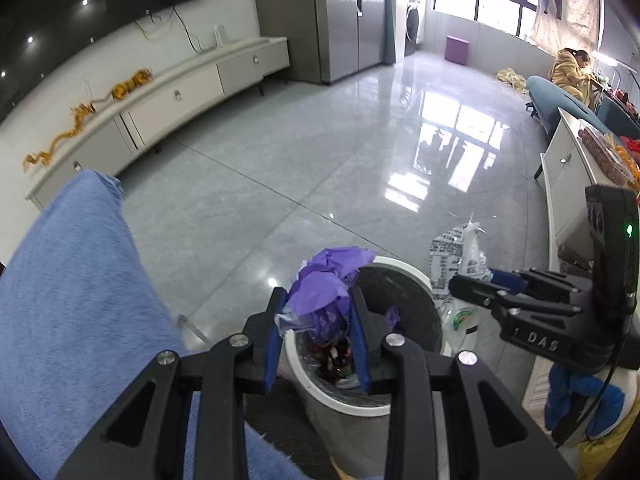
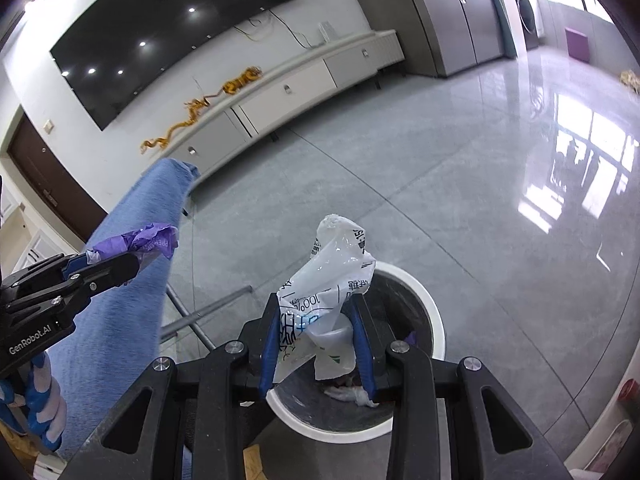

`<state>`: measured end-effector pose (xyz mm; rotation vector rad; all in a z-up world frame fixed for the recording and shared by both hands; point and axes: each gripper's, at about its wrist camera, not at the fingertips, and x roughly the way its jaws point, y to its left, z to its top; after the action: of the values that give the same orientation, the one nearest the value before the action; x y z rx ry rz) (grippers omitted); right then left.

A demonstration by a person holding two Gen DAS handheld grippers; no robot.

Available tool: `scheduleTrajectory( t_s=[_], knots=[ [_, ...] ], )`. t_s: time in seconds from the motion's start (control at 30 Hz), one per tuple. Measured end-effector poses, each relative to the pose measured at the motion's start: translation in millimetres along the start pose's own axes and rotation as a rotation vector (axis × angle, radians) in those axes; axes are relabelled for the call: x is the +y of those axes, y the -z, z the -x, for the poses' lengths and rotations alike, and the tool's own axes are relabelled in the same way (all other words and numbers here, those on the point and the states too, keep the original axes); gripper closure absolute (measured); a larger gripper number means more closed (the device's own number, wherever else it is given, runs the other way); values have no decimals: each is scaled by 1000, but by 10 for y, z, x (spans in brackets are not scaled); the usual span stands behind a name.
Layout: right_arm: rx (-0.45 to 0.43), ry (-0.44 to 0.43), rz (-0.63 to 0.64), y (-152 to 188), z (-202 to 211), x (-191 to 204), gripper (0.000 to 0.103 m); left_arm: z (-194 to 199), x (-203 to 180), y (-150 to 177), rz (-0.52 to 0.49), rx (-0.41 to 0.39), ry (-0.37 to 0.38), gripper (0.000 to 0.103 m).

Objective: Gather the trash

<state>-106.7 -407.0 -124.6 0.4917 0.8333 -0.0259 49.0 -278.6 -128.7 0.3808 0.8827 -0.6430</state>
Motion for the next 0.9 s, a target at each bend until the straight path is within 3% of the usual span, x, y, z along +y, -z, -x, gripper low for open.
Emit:
scheduleTrajectory(
  t_s=[0.43, 0.5, 0.57, 0.9],
  knots=[
    [84, 38, -33, 104, -273, -196, 68, -379, 70, -101, 103, 73, 113, 72],
    [90, 47, -36, 106, -289, -194, 65, -382, 118, -96, 129, 78, 132, 62],
    [91, 55, -39, 115, -282, -204, 55, -367, 156, -90, 141, 74, 139, 56],
    [75, 68, -33, 107, -167, -109, 51, -141, 205, -52, 153, 41, 119, 52]
  ],
)
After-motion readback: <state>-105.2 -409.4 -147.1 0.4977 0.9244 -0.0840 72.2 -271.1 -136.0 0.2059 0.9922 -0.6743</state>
